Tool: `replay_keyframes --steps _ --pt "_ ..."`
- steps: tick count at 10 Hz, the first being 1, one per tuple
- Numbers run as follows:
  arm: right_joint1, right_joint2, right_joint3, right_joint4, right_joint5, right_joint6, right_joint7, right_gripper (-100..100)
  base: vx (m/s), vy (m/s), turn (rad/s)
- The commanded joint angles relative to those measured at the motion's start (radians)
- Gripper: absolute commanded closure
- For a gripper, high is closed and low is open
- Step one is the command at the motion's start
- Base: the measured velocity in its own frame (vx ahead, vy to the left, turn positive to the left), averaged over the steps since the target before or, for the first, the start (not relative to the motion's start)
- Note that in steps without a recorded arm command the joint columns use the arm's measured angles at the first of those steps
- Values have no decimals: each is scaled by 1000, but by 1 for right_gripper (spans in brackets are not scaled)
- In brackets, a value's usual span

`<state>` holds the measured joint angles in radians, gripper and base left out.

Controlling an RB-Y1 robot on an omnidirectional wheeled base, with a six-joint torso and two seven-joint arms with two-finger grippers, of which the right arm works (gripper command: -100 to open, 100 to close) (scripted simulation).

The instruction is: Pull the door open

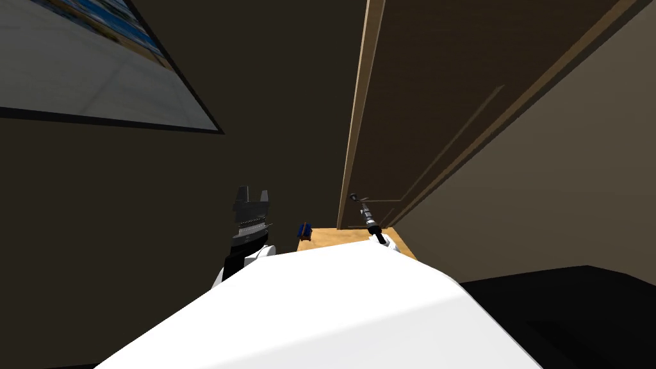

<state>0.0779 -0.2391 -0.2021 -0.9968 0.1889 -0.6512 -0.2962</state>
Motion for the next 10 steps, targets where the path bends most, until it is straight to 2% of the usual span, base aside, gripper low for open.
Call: replay_keyframes --steps 1,3,6,7,9,10 --pt "-36 13 -40 40 -15 3 35 -100 41 -45 229" --pt "-68 26 -78 72 -29 13 68 -100 57 -75 287" --pt "-113 44 -131 117 -49 26 115 -100 36 -74 169" --pt "-136 54 -159 141 -59 33 140 -100 37 -86 303" --pt "-153 61 -179 158 -67 38 158 -100 13 -87 166" --pt "-143 60 -170 140 -63 43 150 -100 2 -38 19"
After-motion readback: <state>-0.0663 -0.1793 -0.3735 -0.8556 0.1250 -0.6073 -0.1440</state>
